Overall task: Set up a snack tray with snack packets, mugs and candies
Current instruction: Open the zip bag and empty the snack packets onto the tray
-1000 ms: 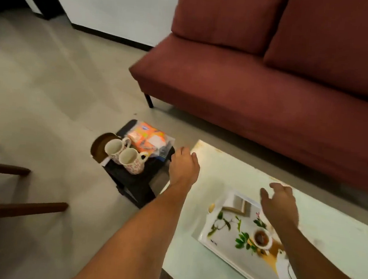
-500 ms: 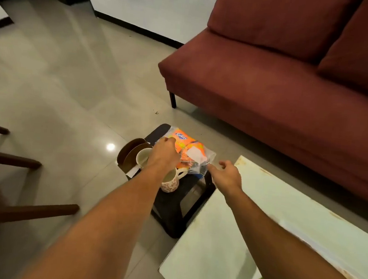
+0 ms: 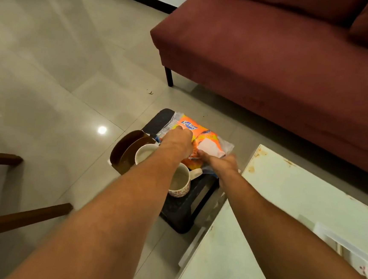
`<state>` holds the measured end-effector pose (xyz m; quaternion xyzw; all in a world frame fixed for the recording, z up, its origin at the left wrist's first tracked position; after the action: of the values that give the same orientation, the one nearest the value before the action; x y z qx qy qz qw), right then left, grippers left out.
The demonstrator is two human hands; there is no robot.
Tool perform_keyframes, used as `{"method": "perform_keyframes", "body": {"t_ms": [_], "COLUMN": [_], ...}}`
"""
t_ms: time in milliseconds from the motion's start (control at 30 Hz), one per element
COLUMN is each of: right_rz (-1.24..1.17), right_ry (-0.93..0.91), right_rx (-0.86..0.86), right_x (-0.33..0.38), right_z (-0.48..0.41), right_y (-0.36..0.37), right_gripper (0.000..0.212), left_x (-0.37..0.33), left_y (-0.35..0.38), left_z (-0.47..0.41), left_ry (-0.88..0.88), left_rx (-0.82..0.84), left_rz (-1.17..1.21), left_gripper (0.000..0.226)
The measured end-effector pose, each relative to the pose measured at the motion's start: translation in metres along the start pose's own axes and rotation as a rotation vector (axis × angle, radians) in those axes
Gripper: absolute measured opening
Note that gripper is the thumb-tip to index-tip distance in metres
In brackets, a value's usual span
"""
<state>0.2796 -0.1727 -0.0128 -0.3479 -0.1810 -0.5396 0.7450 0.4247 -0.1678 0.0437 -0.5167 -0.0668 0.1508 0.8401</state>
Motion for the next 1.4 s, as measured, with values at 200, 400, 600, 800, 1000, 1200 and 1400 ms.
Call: {"method": "perform_keyframes", "body": {"t_ms": [200,400,600,800,1000,1200,1400], "right_rz": [-0.143,-0.194,-0.278,-0.08,0.13,0.569,0.655], "right_ry": [0.068,0.007,-0.177,-0.487,-0.839,-1.172,-1.442], "right_rx": [0.059,0.036,-0.001,-0.292,-0.322,-0.266,-0.732], "right_x": [0.003,0.0,0.009,0.046,0.081,0.089,0.087], "right_z": [-0.007,-0.008,0.021,0.107,0.216,0.328,0.392], "right_y": [0.006,0.007,-0.045,-0.166,-0.308,-0.453,-0.54], "right_gripper": [0.076,0.073,0.067,0.056,0.049,0.051,0.028], "left_x": [0.002,-0.002,-0.041,-0.143,-0.257,-0.317,-0.371], "left_y": [0.005,0.008,-0.025,-0.103,-0.201,-0.268,-0.297], "left_z": [-0.008,-0.008,0.02,0.077,0.192,0.278,0.378], "left_ry": [-0.006,-0.044,-0.062,-0.033,0.248,0.298,0.43], "left_rx": [-0.008,0.003,-0.018,0.088,0.385,0.412,0.615], "left_rz": [-0.014,0.044,0.27,1.11,1.399,1.612,1.46], "left_gripper": [0.039,0.036,0.03,0.077,0.088,0.065,0.037]}}
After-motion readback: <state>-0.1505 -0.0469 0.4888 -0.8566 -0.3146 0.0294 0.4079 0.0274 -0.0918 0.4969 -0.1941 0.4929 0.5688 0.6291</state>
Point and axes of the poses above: each hand's wrist, its own z-axis away from the middle knuckle, its own y-axis out of the palm, x = y × z, the point moved 2 cm from there along -z, towards the middle knuckle, and after that the axes turned 1 degree about -y, right-handed, at the moved point
